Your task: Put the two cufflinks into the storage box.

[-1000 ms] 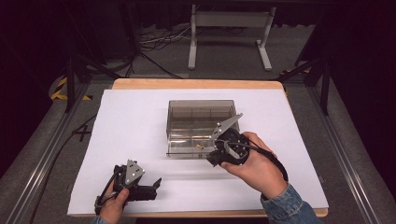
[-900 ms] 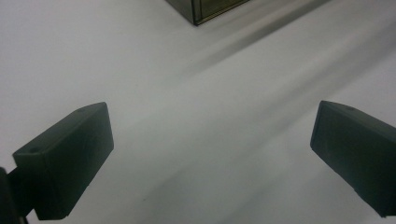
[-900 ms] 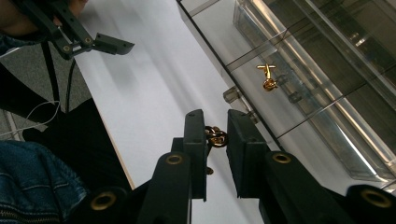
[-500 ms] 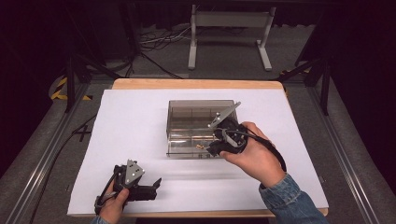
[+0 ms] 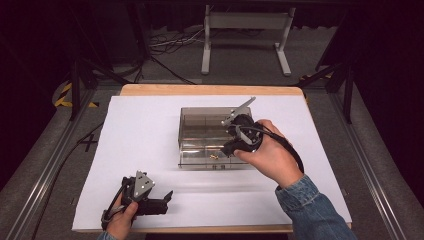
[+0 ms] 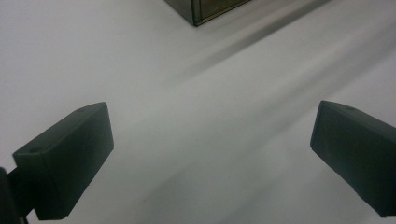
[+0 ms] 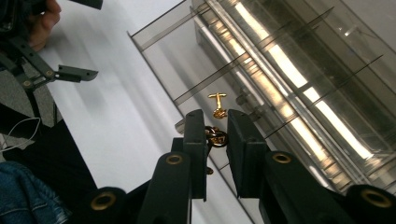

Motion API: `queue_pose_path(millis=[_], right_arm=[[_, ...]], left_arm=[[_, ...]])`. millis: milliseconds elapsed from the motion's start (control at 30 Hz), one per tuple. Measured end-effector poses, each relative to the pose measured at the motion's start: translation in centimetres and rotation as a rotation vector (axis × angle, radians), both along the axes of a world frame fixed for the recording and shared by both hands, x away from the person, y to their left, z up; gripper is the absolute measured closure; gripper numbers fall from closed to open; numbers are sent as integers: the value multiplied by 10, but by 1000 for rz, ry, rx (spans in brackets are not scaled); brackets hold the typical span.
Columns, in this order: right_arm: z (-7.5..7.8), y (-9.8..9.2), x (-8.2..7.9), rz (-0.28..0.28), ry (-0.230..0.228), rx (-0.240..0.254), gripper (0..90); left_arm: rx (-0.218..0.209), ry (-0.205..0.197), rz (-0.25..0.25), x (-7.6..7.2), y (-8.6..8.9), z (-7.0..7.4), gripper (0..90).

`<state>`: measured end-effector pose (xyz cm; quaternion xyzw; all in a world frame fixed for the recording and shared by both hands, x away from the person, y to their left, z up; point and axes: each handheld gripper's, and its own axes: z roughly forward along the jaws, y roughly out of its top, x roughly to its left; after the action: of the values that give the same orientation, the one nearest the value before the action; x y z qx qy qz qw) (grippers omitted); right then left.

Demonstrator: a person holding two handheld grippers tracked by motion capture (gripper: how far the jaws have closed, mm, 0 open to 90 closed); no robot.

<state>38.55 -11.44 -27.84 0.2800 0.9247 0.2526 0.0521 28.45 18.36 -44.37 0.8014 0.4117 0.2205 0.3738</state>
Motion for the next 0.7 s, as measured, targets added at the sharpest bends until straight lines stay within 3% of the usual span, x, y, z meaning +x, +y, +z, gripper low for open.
queue_pose_path(millis=[367,700], right_arm=[[-10,2,22,-19,2,-5,778],[-23,7,31,-33,24,-28,778]], left_arm=[[-2,0,0,0,0,0,1],[-4,1,-3,0,1,0,1]])
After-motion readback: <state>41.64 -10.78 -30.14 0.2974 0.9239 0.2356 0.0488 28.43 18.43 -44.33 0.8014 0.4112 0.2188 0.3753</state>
